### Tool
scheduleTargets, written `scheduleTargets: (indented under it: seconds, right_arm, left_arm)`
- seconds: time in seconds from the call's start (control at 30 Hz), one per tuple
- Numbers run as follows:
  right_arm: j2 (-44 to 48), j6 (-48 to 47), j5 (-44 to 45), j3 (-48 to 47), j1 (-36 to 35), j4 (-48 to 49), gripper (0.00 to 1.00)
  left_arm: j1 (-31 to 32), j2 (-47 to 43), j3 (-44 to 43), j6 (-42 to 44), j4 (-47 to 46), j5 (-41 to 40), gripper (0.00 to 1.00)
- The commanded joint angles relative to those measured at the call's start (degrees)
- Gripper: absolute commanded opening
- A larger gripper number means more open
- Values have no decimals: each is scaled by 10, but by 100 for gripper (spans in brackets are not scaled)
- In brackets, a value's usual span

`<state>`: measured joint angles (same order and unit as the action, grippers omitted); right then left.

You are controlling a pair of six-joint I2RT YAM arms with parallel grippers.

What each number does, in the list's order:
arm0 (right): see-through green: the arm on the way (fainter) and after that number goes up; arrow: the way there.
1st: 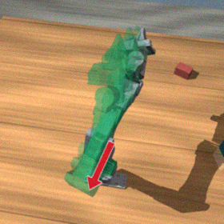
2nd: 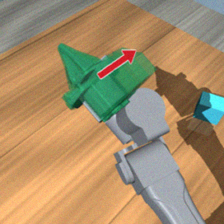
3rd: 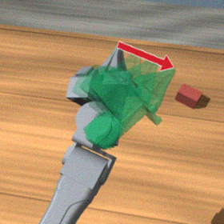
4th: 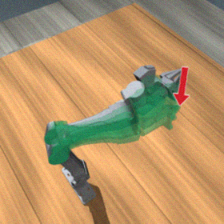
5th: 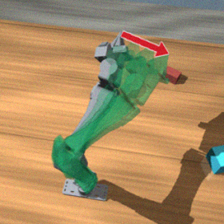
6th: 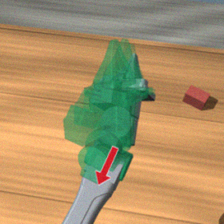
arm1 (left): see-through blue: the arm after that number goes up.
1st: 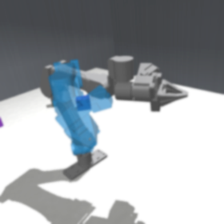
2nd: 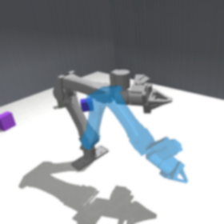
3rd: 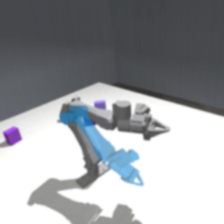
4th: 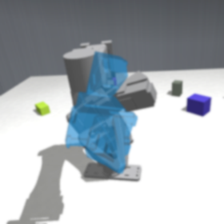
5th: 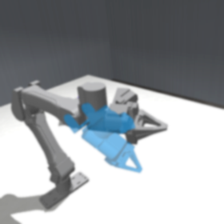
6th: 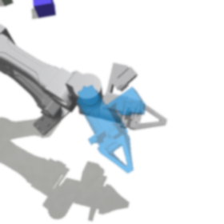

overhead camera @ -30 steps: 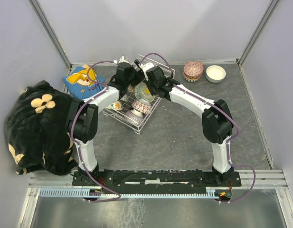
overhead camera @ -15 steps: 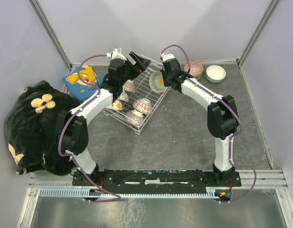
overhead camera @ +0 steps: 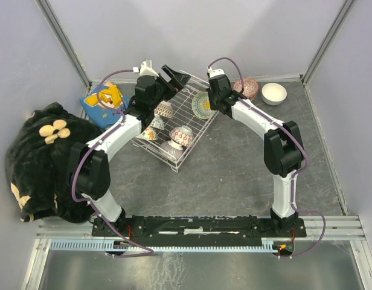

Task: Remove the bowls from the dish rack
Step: Pick up the bowl from the dish rack.

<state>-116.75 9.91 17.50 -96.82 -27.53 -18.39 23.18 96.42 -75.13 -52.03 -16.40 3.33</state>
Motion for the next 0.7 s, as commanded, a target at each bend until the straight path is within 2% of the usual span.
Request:
scheduleTargets:
  seconds: [0.0, 0.4, 0.67]
  right_arm:
    - [12, 21, -26, -29, 8, 20, 1]
    - [-5, 67, -94, -125, 38, 25, 1]
    - [29, 120, -141, -142, 85, 26, 1]
  left_arm:
    - [-1, -26, 9, -5, -20, -4, 99]
    - [-14, -68, 18, 34, 12, -33, 99]
    - [-24, -77, 9, 52, 45, -41, 99]
